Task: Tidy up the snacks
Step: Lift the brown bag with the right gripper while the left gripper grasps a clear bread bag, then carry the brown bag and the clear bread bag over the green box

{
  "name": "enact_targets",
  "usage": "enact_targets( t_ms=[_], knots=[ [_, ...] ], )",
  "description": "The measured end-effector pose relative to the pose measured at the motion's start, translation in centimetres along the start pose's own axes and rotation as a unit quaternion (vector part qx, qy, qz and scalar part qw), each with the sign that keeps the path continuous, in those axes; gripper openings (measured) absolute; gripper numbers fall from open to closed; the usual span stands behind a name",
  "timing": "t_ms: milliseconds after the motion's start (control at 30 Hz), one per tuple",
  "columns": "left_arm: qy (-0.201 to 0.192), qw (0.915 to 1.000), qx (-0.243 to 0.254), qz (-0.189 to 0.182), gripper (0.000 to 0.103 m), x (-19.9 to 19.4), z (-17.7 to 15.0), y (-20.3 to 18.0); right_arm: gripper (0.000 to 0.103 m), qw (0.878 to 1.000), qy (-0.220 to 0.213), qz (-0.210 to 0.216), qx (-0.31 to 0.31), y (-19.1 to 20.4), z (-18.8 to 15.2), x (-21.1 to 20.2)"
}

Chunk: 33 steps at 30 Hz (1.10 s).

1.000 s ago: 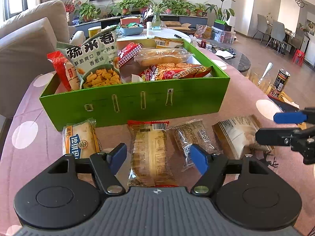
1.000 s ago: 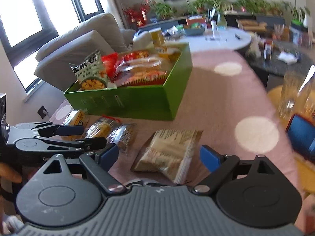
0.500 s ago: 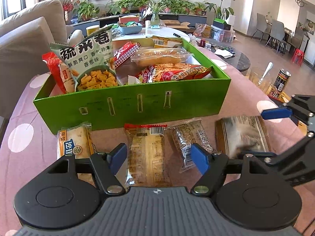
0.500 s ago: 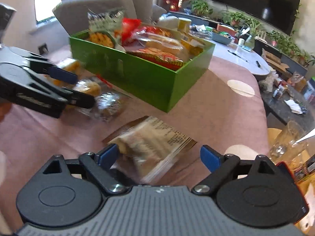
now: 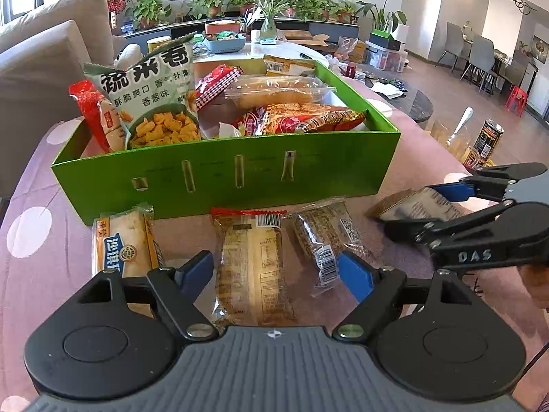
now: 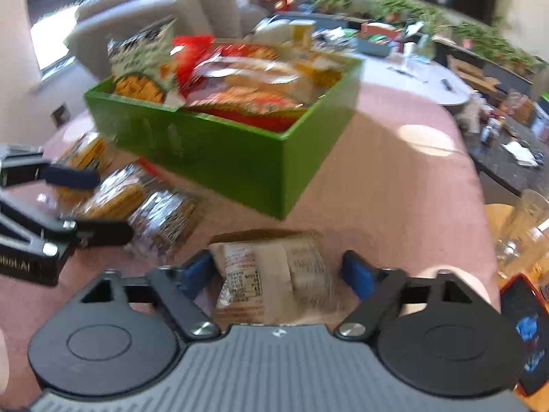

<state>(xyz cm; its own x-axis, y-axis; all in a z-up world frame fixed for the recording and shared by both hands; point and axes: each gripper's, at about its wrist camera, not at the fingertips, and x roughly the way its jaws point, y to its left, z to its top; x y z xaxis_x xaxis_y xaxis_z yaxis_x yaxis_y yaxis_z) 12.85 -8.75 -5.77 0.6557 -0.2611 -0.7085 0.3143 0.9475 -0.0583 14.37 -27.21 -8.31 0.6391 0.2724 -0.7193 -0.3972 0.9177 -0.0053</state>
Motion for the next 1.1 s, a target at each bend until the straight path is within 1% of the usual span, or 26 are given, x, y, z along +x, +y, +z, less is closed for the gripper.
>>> enact_targets(
  t_ms=[167, 300, 367, 500, 700, 767, 800, 833, 900, 933, 967, 1033, 1100],
  knots=[
    [0.000, 1.0000, 0.000, -0.003, 0.078, 0.2, 0.0, 0.1, 0.066, 0.999, -0.006, -0.015, 0.038, -0.2, -0.3, -1.1],
    [-0.001, 1.0000, 0.004, -0.005, 0.069, 0.3, 0.1, 0.0, 0.066, 0.997, -0.025, -0.015, 0.067, -0.4, -0.3, -2.0],
    [-0.002, 1.0000, 0.000, -0.003, 0.069, 0.1, 0.2, 0.1, 0.066, 0.996, -0.033, -0.011, 0.080, -0.4, -0.1, -2.4],
    [-0.008, 0.9999, -0.008, 0.003, 0.069, -0.6, 0.2, 0.7, 0.066, 0.995, -0.042, -0.009, 0.085, -0.5, -0.1, -2.9],
    [-0.001, 0.9997, -0.018, 0.013, 0.069, 0.7, 0.4, 1.5, 0.066, 0.994, -0.044, -0.005, 0.101, -0.5, -0.1, -2.9],
    [0.002, 0.9996, -0.025, 0.008, 0.064, 1.1, 0.6, 1.7, 0.066, 0.994, -0.042, -0.006, 0.101, -0.4, -0.2, -2.9],
    [0.004, 0.9996, -0.029, 0.001, 0.051, 1.3, 0.7, 1.8, 0.066, 0.994, -0.042, -0.005, 0.102, -0.4, -0.3, -2.9],
    [0.006, 0.9996, -0.028, -0.005, 0.041, 1.4, 0.8, 1.6, 0.066, 0.994, -0.042, -0.005, 0.103, -0.4, -0.3, -2.9],
    [0.001, 0.9999, -0.011, 0.006, 0.036, 1.3, 0.7, 1.1, 0.066, 0.993, -0.043, -0.002, 0.107, -0.3, -0.3, -2.9],
    [-0.001, 0.9999, -0.001, 0.010, 0.035, 1.2, 0.6, 0.8, 0.066, 0.993, -0.043, -0.001, 0.108, -0.3, -0.3, -2.8],
    [-0.001, 0.9999, 0.004, 0.009, 0.035, 1.0, 0.4, 0.5, 0.066, 0.993, -0.042, -0.001, 0.110, -0.2, -0.3, -2.8],
    [-0.004, 1.0000, 0.000, -0.006, 0.035, 0.4, 0.2, 0.3, 0.066, 0.993, -0.043, 0.001, 0.110, 0.0, -0.3, -3.0],
    [-0.011, 0.9999, -0.002, -0.012, 0.035, -0.5, -0.1, 0.1, 0.066, 0.993, -0.045, 0.001, 0.110, 0.1, -0.3, -3.2]
  ],
)
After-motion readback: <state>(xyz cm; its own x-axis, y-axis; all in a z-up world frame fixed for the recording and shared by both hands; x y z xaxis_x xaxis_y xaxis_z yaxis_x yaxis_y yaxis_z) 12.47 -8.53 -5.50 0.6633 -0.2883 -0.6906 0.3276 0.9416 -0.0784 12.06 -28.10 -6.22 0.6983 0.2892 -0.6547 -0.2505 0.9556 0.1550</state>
